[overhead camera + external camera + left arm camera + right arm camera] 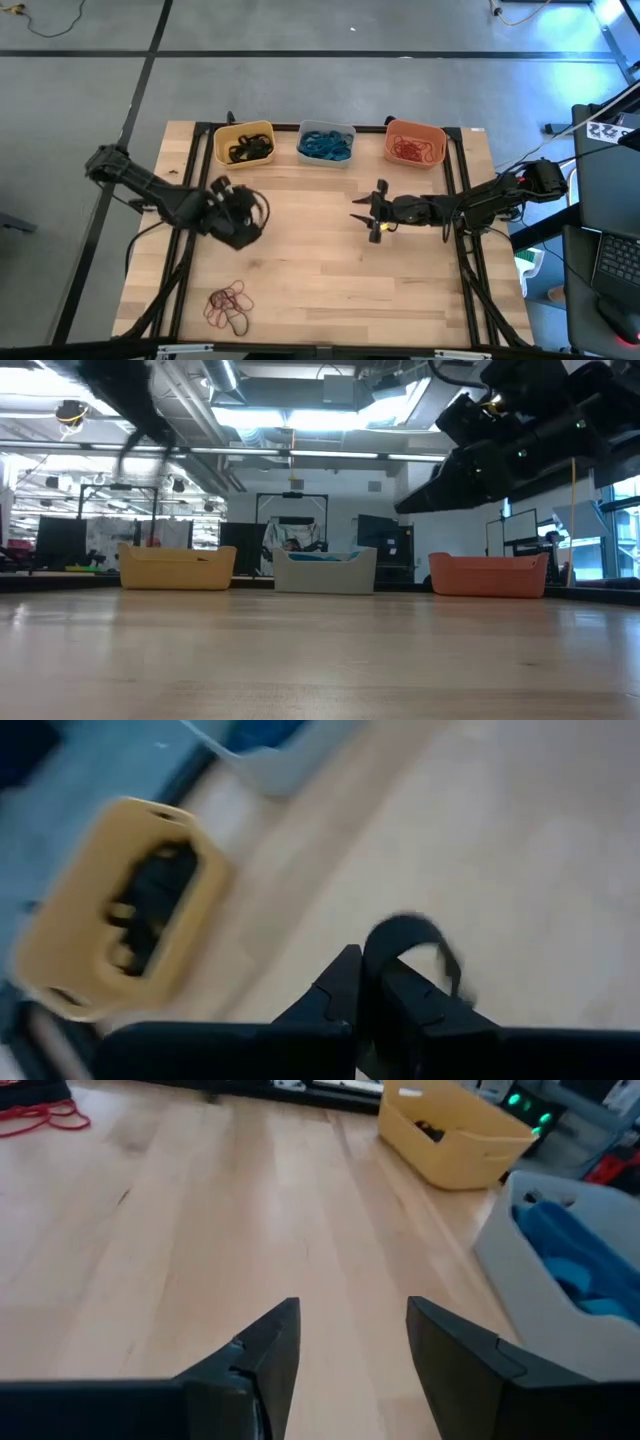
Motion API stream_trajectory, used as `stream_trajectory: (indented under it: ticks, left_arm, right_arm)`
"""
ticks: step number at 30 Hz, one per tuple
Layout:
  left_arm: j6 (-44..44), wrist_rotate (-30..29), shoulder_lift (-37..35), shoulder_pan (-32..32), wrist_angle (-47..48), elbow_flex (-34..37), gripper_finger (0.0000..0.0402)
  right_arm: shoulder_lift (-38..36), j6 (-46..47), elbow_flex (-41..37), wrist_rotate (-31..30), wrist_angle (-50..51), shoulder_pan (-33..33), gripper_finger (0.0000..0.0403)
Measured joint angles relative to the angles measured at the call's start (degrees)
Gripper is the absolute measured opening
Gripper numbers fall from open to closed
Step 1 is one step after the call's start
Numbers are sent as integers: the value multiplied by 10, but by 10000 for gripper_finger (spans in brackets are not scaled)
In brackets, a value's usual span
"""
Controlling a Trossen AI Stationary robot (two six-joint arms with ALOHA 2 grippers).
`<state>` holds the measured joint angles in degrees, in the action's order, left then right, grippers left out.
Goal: Sort rubber bands into baskets
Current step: Put the black rubber band into the yellow bin
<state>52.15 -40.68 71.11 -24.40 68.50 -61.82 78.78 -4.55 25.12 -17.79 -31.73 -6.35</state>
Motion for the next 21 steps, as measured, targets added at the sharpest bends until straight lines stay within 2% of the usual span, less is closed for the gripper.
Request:
stream_trajectory:
  ticks: [14, 21]
  left_arm:
    - [-154, -70, 0, 226, -3, 0, 13]
    - [-261, -74, 0, 330, -56, 0, 13]
  right_arm:
    - [0, 42, 0, 34, 50, 0, 183]
    - [0, 43, 0, 34, 54, 0, 183]
